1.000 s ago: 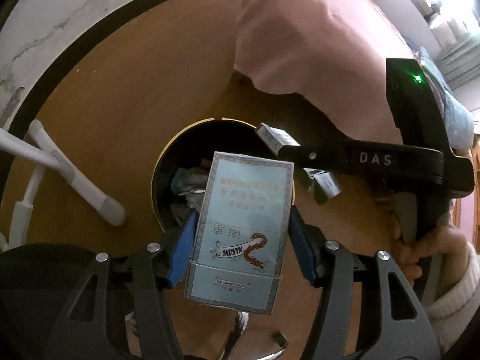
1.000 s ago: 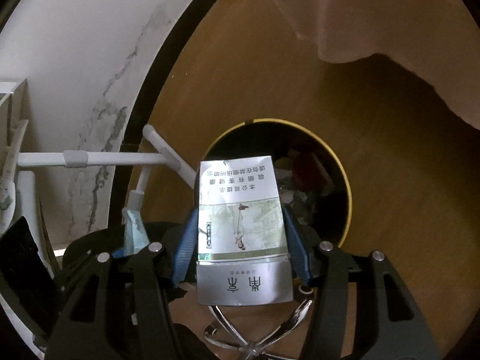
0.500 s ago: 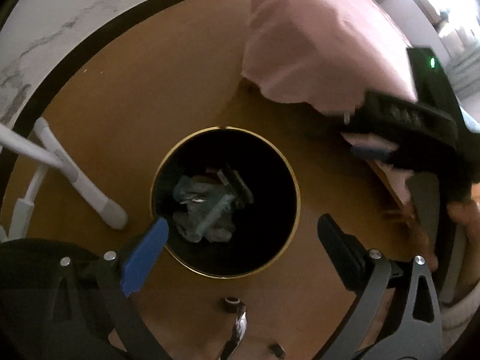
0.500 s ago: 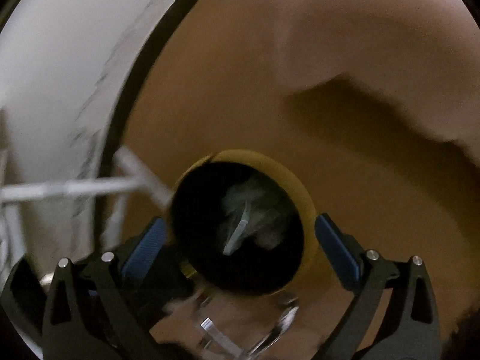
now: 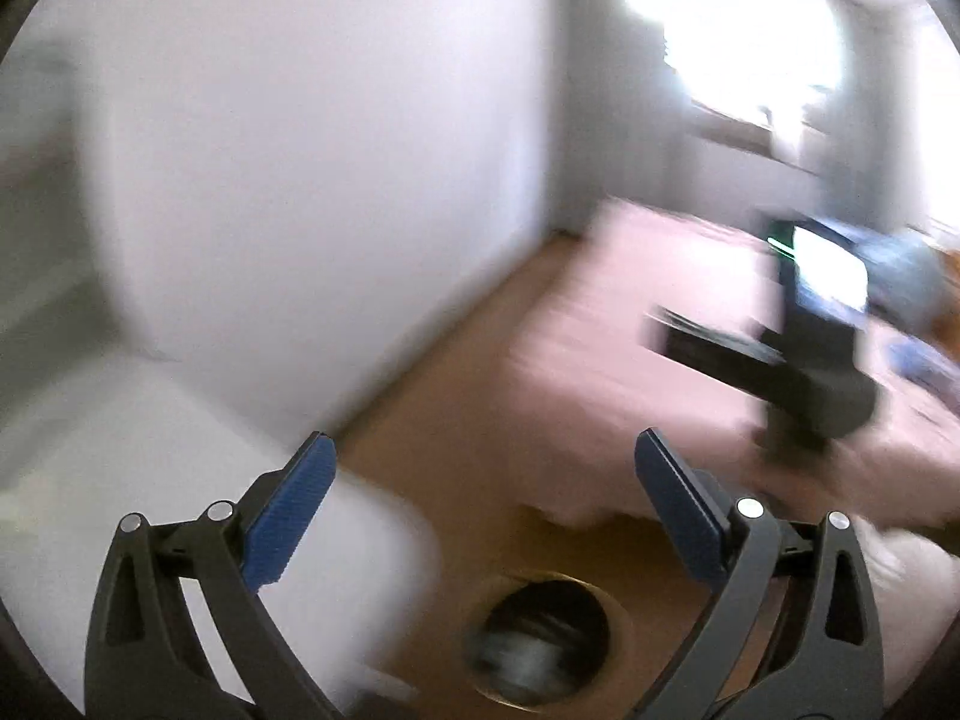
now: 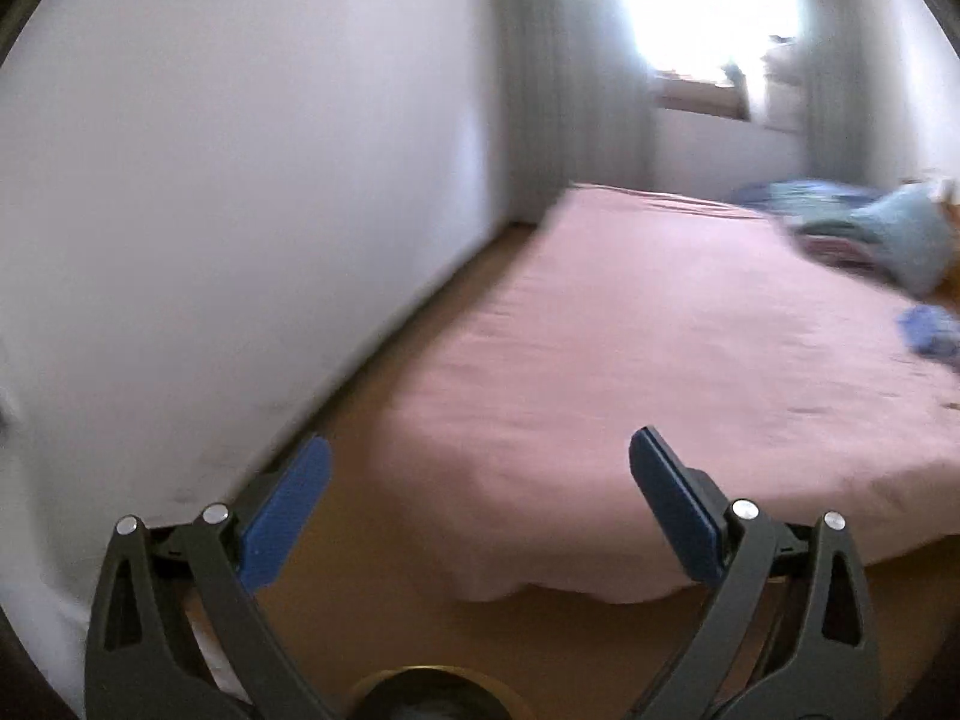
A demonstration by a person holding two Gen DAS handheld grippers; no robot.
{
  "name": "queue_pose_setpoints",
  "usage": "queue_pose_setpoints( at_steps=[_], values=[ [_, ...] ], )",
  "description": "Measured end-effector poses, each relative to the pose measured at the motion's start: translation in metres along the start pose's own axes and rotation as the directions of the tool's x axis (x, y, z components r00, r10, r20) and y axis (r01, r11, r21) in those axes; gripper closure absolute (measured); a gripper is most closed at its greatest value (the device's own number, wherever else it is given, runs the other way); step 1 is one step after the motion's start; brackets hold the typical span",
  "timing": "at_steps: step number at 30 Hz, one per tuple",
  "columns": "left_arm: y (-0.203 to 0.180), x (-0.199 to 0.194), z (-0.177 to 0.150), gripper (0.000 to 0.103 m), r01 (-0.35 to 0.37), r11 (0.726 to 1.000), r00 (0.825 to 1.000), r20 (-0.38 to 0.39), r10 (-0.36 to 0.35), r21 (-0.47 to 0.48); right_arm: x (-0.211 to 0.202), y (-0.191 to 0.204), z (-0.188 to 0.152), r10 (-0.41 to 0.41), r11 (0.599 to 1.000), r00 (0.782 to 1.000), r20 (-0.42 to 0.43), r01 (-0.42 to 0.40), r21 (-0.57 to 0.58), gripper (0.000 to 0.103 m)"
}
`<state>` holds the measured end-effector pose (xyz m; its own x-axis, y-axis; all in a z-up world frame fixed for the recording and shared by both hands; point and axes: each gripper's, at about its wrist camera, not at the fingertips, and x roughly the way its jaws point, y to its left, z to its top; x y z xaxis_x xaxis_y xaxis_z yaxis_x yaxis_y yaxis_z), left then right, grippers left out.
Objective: Collect trash
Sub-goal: 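Move both open tools back to the desk, then grasp the small white cap with the left tool while the right tool grasps the yellow spoon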
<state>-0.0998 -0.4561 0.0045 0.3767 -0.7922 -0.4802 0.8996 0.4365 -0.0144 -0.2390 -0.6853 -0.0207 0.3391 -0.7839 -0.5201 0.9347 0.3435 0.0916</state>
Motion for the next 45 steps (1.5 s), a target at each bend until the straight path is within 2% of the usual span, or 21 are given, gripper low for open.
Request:
queue_pose_setpoints(
  at_steps=[2,4,6,7,9,10,11,13,14,15,16,18,22,27,30,34,38,40,41,43,45],
  values=[
    [0.048,-0.017,0.001,0.006,-0.158,0.985,0.987,-0.002,0.158,-0.062,-0.010,0.030,-0.001,0.111,0.994,0.994,-0.026,-0.111,-0.012,0.007],
    [0.101,-0.036,-0.005,0.006,-0.257,0.956,0.966,-0.039,0.254,-0.140,-0.020,0.073,-0.006,0.215,0.973,0.974,-0.076,-0.220,-0.065,0.007],
    [0.161,-0.060,-0.020,0.006,-0.357,0.905,0.934,-0.088,0.346,-0.233,-0.029,0.111,-0.011,0.301,0.943,0.946,-0.121,-0.314,-0.110,0.007],
    [0.186,-0.071,-0.027,0.006,-0.408,0.872,0.913,-0.113,0.392,-0.270,-0.034,0.132,-0.013,0.358,0.919,0.923,-0.141,-0.374,-0.121,0.007],
    [0.240,-0.093,-0.047,0.006,-0.505,0.792,0.863,-0.193,0.467,-0.343,-0.042,0.183,-0.019,0.483,0.847,0.852,-0.204,-0.513,-0.138,0.007],
    [0.259,-0.100,-0.054,0.006,-0.540,0.759,0.841,-0.229,0.490,-0.363,-0.045,0.208,-0.023,0.494,0.829,0.835,-0.241,-0.537,-0.159,0.007],
    [0.279,-0.106,-0.063,0.006,-0.586,0.719,0.810,-0.275,0.518,-0.374,-0.046,0.234,-0.026,0.496,0.812,0.821,-0.281,-0.554,-0.185,0.007],
    [0.311,-0.115,-0.079,0.006,-0.655,0.657,0.756,-0.343,0.558,-0.375,-0.051,0.296,-0.043,0.517,0.737,0.752,-0.409,-0.634,-0.234,0.007],
    [0.321,-0.118,-0.083,0.006,-0.664,0.647,0.748,-0.359,0.559,-0.376,-0.053,0.317,-0.052,0.525,0.708,0.721,-0.452,-0.665,-0.238,0.007],
    [0.331,-0.119,-0.088,0.006,-0.668,0.639,0.744,-0.373,0.555,-0.382,-0.059,0.345,-0.066,0.539,0.665,0.675,-0.503,-0.708,-0.238,0.007],
    [0.340,-0.116,-0.092,0.006,-0.667,0.638,0.744,-0.385,0.545,-0.385,-0.063,0.362,-0.074,0.545,0.642,0.651,-0.529,-0.729,-0.237,0.007],
    [0.349,-0.105,-0.092,0.006,-0.659,0.654,0.747,-0.423,0.512,-0.372,-0.075,0.398,-0.093,0.537,0.603,0.620,-0.572,-0.756,-0.254,0.007],
    [0.366,-0.080,-0.092,0.006,-0.605,0.727,0.775,-0.446,0.447,-0.324,-0.084,0.460,-0.108,0.508,0.562,0.619,-0.599,-0.765,-0.314,0.007],
    [0.388,-0.047,-0.094,0.006,-0.554,0.787,0.793,-0.459,0.400,-0.271,-0.081,0.501,-0.114,0.461,0.545,0.637,-0.618,-0.753,-0.370,0.007],
    [0.394,-0.030,-0.095,0.006,-0.526,0.813,0.800,-0.469,0.374,-0.249,-0.074,0.522,-0.122,0.430,0.530,0.616,-0.660,-0.764,-0.368,0.007],
    [0.400,-0.016,-0.097,0.006,-0.513,0.819,0.805,-0.476,0.354,-0.258,-0.068,0.525,-0.129,0.411,0.539,0.629,-0.660,-0.751,-0.381,0.007],
    [0.401,-0.006,-0.098,0.006,-0.522,0.820,0.794,-0.485,0.367,-0.233,-0.064,0.535,-0.131,0.400,0.533,0.627,-0.668,-0.752,-0.387,0.007],
    [0.404,-0.006,-0.100,0.006,-0.521,0.818,0.796,-0.483,0.364,-0.242,-0.061,0.541,-0.133,0.385,0.531,0.635,-0.670,-0.746,-0.403,0.007],
    [0.405,-0.007,-0.100,0.006,-0.521,0.816,0.798,-0.483,0.361,-0.251,-0.059,0.544,-0.135,0.373,0.528,0.640,-0.672,-0.742,-0.414,0.006],
    [0.408,-0.009,-0.102,0.006,-0.527,0.808,0.796,-0.484,0.362,-0.262,-0.058,0.550,-0.140,0.342,0.509,0.671,-0.658,-0.721,-0.470,0.006],
    [0.409,-0.010,-0.103,0.006,-0.523,0.809,0.799,-0.483,0.358,-0.267,-0.057,0.551,-0.142,0.336,0.498,0.683,-0.649,-0.714,-0.493,0.006]
  ],
)
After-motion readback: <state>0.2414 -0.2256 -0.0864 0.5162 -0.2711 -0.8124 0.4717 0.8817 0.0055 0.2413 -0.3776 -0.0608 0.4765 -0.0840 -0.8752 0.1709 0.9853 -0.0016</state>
